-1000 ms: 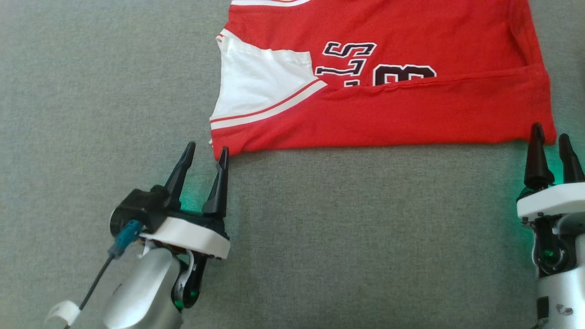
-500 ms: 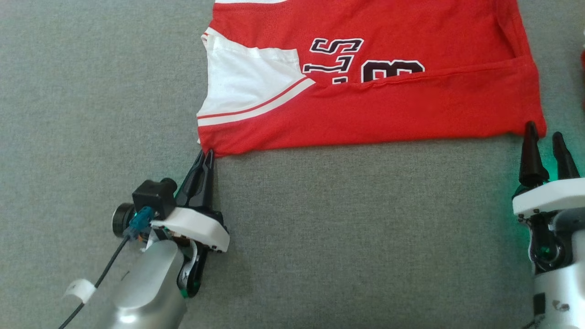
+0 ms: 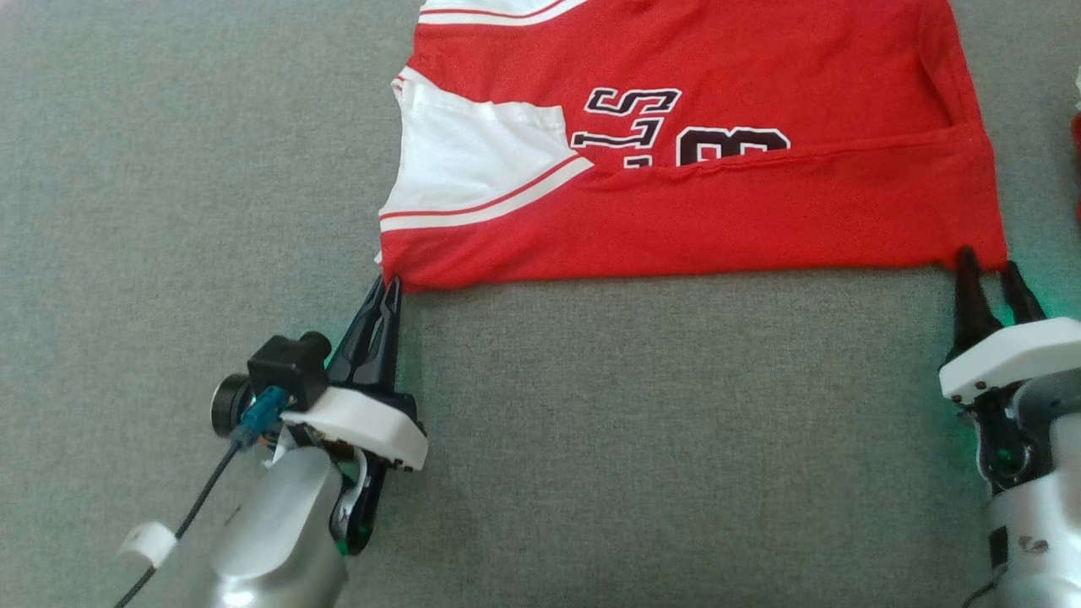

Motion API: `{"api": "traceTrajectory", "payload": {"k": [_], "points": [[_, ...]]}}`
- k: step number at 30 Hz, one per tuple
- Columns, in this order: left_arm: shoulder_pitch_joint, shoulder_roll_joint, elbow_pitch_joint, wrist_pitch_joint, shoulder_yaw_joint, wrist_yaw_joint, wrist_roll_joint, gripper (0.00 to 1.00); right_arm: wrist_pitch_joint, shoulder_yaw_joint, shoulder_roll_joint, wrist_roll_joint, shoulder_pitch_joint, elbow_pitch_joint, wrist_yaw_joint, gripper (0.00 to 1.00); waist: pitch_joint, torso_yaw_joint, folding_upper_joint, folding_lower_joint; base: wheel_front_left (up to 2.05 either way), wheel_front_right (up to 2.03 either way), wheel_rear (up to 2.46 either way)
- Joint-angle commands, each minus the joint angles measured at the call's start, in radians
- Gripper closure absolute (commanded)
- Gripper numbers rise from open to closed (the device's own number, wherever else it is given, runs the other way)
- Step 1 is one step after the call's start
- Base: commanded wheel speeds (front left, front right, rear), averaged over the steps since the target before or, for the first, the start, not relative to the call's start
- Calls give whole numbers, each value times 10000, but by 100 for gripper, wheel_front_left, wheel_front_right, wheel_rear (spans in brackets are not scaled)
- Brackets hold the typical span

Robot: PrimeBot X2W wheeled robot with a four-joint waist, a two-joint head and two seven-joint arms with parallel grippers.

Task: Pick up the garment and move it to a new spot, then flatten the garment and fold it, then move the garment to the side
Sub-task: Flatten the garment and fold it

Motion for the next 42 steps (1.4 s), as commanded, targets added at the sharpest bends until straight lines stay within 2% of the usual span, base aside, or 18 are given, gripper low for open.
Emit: {"api": "traceTrajectory", "payload": {"k": [1,8,16,24,33,38,39,40,41,42], "points": [[107,198,-365,-62,449,-16,133,100,111,230,-198,-72,-261,-116,-7,100,-57,31,0,0,0,0,0],[708,358,-1038,-63,702,15,384,100,-42,502,-412,138,-108,57,-7,100,-403,69,0,0,0,0,0],[2005,609,-1961,-64,765,84,491,100,-151,699,-742,515,847,-95,-7,100,-1137,60,0,0,0,0,0],[3952,1024,-3295,222,200,311,675,100,257,594,-1083,958,3045,-1409,-7,100,-1737,74,0,0,0,0,0],[4995,1523,-4561,851,-59,499,675,100,798,-51,-742,936,4427,-2734,-7,100,-1782,71,0,0,0,0,0],[5041,1513,-4794,1098,-130,556,586,100,1090,-216,-472,811,4624,-3133,-7,100,-1764,7,0,0,0,0,0],[5034,1486,-4803,1125,-150,544,553,100,1116,-271,-435,770,4647,-3181,-7,83,-1764,-2,0,0,0,0,0],[5025,1462,-4816,1142,-173,532,530,93,1124,-343,-393,722,4669,-3227,-7,30,-1760,-9,0,0,0,0,0],[5011,1452,-4824,1156,-194,538,534,41,1105,-431,-346,652,4679,-3273,-7,0,-1753,-22,0,0,0,0,0],[4991,1442,-4823,1177,-197,577,545,0,1079,-489,-299,591,4674,-3334,-7,0,-1743,-44,0,0,0,0,0]]}}
